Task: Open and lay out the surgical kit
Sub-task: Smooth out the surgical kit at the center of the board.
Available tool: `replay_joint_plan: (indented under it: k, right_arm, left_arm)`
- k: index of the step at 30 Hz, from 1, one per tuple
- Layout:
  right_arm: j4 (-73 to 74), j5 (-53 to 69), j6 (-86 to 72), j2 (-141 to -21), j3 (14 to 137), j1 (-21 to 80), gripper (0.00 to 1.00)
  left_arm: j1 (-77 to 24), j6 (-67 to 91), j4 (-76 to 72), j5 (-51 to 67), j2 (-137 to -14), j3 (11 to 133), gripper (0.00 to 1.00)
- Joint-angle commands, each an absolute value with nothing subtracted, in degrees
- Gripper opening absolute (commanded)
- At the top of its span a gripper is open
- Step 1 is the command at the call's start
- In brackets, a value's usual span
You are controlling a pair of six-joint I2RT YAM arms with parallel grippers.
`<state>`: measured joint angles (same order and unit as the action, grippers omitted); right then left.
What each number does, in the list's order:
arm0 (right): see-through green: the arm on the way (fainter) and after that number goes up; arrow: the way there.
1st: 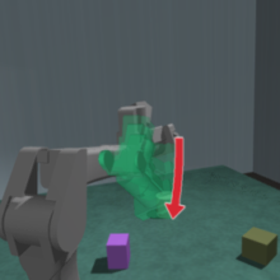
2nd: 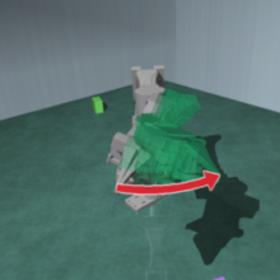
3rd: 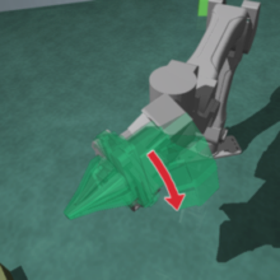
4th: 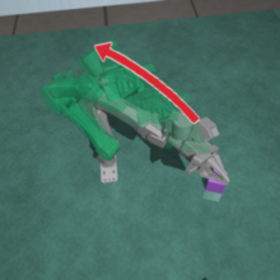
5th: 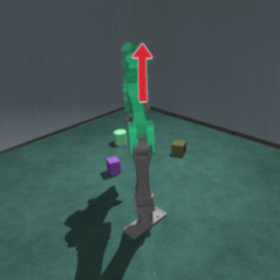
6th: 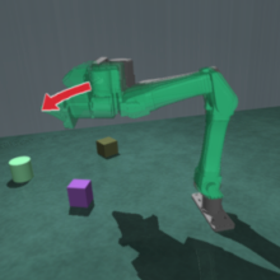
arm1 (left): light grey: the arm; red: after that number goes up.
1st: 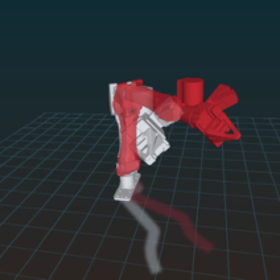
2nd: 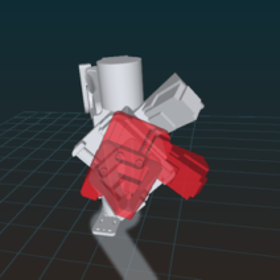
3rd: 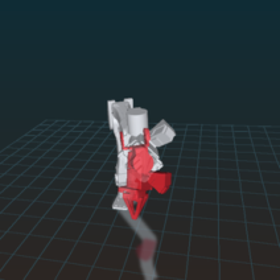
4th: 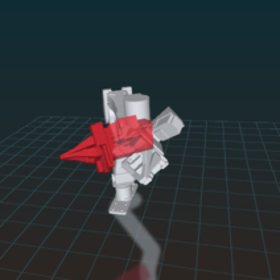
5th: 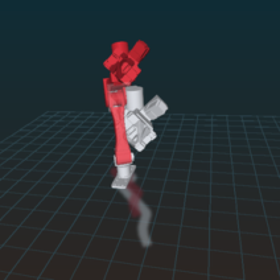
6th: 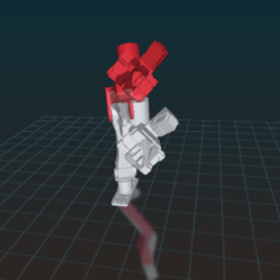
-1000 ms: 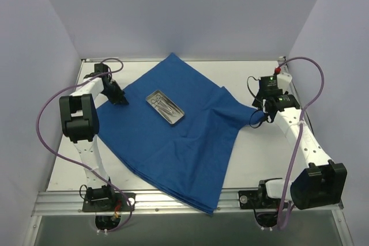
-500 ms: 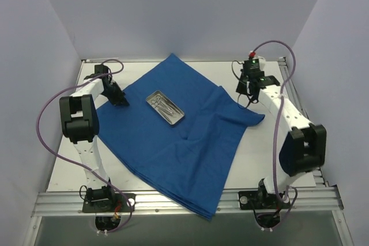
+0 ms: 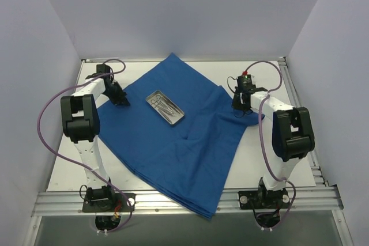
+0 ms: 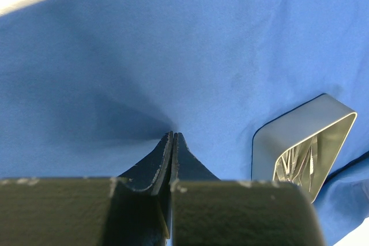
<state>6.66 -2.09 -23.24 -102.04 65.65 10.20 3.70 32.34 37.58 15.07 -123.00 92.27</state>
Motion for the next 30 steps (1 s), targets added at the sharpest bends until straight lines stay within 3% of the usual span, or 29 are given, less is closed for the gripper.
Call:
replay_joint_plan:
  k: [1,11,16,20,28,29,30]
  right_arm:
    - [5.2,-2.4,-25.3,-103.0,61.9,8.1,0.0]
    - [12.5,-7.4,-31.5,-95.4,50.1,3.5,0.0]
    - [17.3,-13.0,-26.5,-85.9,54.1,5.2,0.0]
    - [15.7,-9.4,-21.7,-88.0,66.0,12.5,0.0]
    - [15.0,-1.6,-18.5,-112.3,97.2,26.4,0.0]
    - [15.0,-1.3,-18.4,-114.2,99.0,27.0,0.0]
    - [15.2,-0.9,-18.5,-117.7,100.8,27.2,0.0]
  left_arm:
    - [3.3,31.6,37.1,14.7,-122.8,93.0,0.02]
    - [3.3,31.5,37.3,14.7,-122.1,92.5,0.02]
    - [3.3,31.3,37.4,14.9,-121.2,92.5,0.02]
    - [3.3,32.1,36.6,16.0,-120.8,92.4,0.02]
    - [2.5,31.6,36.9,13.6,-117.9,90.4,0.02]
    - [2.5,31.6,36.9,13.3,-117.5,90.1,0.03]
    - [2.4,31.6,36.8,12.7,-117.2,89.7,0.15]
